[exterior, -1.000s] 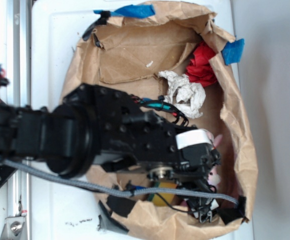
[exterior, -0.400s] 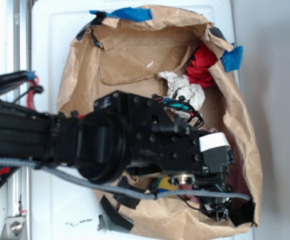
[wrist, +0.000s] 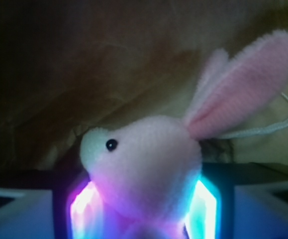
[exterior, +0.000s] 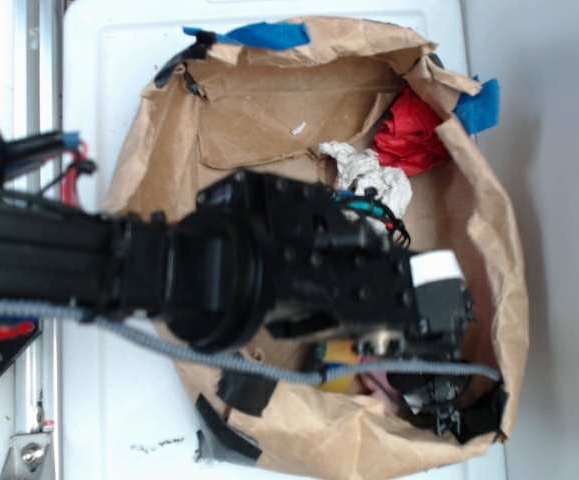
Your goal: Grab the pink bunny.
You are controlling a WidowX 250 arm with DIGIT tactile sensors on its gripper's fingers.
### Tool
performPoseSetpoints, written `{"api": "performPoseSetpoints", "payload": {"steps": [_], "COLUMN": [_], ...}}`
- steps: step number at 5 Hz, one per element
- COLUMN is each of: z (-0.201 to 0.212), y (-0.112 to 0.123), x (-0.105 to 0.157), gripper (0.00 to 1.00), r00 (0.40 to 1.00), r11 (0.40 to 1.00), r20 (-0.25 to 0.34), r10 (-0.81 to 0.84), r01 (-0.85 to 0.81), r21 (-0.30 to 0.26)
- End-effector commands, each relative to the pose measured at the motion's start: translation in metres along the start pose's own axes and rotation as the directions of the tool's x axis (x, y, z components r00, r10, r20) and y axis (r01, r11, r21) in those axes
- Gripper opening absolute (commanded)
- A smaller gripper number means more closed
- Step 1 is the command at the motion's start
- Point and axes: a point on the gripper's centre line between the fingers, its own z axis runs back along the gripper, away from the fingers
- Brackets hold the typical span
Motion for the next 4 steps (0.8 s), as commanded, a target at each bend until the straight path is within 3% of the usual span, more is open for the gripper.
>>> {"api": "performPoseSetpoints", "payload": {"steps": [1,2,3,4], "z": [0.069,0.098,0.124,0.134], "y": [0.031,0.046,0.052,0.047], "x": [0.033,0.039,0.038,0.027], "gripper": [0.0,0.0,0.0,0.0], "r00": [1.0,0.997,0.997,0.995], "r11": [0.995,0.995,0.997,0.988], "r20": [0.019,-0.062,-0.034,0.077], "r10": [-0.023,-0.046,-0.066,-0.07], "r01": [0.024,0.04,0.065,0.059], "r21": [-0.099,-0.095,-0.032,0.141]}}
